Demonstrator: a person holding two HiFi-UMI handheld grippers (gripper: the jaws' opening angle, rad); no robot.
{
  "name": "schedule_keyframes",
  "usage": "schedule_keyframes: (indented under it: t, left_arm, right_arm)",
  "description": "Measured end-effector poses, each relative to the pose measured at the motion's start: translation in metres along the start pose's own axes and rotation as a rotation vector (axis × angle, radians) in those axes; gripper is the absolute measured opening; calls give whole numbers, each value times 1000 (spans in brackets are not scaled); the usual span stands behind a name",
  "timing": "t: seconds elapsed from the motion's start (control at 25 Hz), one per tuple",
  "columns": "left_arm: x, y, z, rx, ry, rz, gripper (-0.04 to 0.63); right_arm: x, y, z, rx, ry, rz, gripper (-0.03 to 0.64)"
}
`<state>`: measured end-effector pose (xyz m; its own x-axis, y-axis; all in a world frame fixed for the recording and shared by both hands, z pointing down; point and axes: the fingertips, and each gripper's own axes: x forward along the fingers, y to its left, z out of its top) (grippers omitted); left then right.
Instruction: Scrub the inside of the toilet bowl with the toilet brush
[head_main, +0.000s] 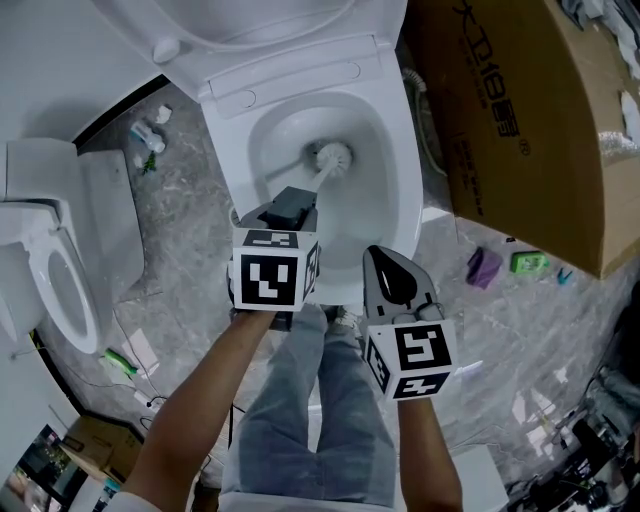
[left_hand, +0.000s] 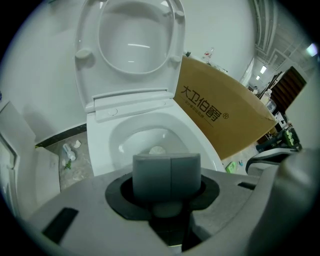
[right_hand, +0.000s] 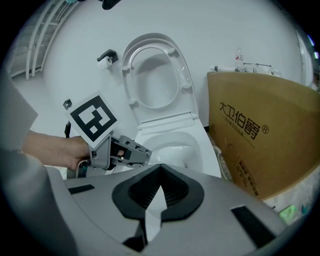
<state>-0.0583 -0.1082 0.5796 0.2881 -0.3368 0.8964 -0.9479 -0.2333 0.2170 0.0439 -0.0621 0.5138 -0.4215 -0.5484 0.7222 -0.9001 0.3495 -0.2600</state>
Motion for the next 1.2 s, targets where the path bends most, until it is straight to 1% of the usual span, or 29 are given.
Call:
schedule_keyframes:
  t: [0.24,0.44,0.88,1.2]
  left_arm:
    - [6,4,-21,12,45,18,152]
    - [17,6,-29,18,70,36,152]
    - [51,9,-35,45,89,66,152]
    - [43,4,-46,51,87,62,152]
  right_arm:
    - [3,8,8,-19,-7,24,0]
    - [6,11,10,-21,-8,38,0]
    - [10,12,7,-16,-5,46,0]
    - [5,15,-1,-20,-6,50,0]
